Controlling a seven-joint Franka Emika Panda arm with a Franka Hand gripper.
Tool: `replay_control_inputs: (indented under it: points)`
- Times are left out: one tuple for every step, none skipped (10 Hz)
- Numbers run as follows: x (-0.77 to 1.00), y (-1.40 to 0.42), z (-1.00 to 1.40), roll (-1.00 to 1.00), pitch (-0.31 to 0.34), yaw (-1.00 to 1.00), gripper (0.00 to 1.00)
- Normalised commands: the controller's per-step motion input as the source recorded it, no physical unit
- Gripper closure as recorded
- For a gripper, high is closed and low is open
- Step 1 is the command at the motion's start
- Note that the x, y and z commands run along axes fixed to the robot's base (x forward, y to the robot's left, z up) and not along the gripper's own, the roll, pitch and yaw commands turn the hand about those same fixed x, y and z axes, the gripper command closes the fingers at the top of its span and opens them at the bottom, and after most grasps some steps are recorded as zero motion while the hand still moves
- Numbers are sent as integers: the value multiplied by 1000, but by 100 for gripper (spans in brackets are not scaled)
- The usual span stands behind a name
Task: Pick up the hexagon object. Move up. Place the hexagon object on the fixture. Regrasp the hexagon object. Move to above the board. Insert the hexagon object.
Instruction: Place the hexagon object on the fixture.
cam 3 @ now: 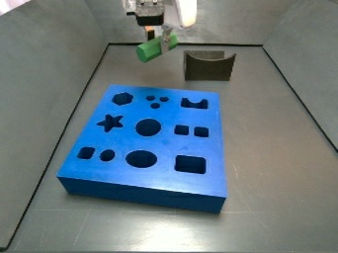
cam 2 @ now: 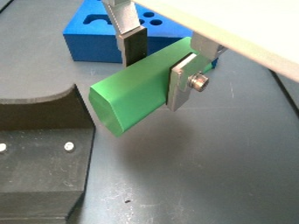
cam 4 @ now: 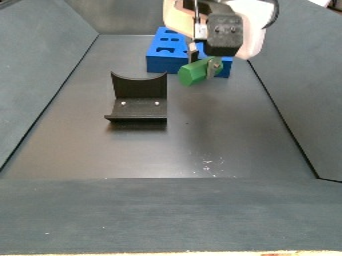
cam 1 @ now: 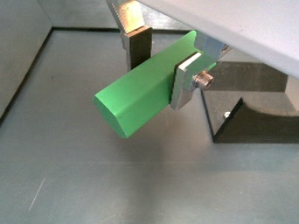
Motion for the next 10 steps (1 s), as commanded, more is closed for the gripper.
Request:
replay_control_inputs:
  points:
    - [-24, -3, 1000, -97, 65, 10, 100]
    - [-28, -3, 1000, -116, 65, 9, 100]
    - [-32, -2, 1000, -131, 65, -1, 100]
    - [-38, 2, 1000, -147, 66, -13, 100]
    - [-41, 4, 1000, -161, 66, -19, 100]
    - [-43, 7, 1000, -167, 63, -27, 100]
    - [-46, 10, 1000, -174, 62, -34, 100]
    - [-48, 13, 1000, -192, 61, -38, 100]
    - [-53, 15, 1000, -198, 64, -43, 100]
    - [-47, 14, 946, -202, 57, -48, 100]
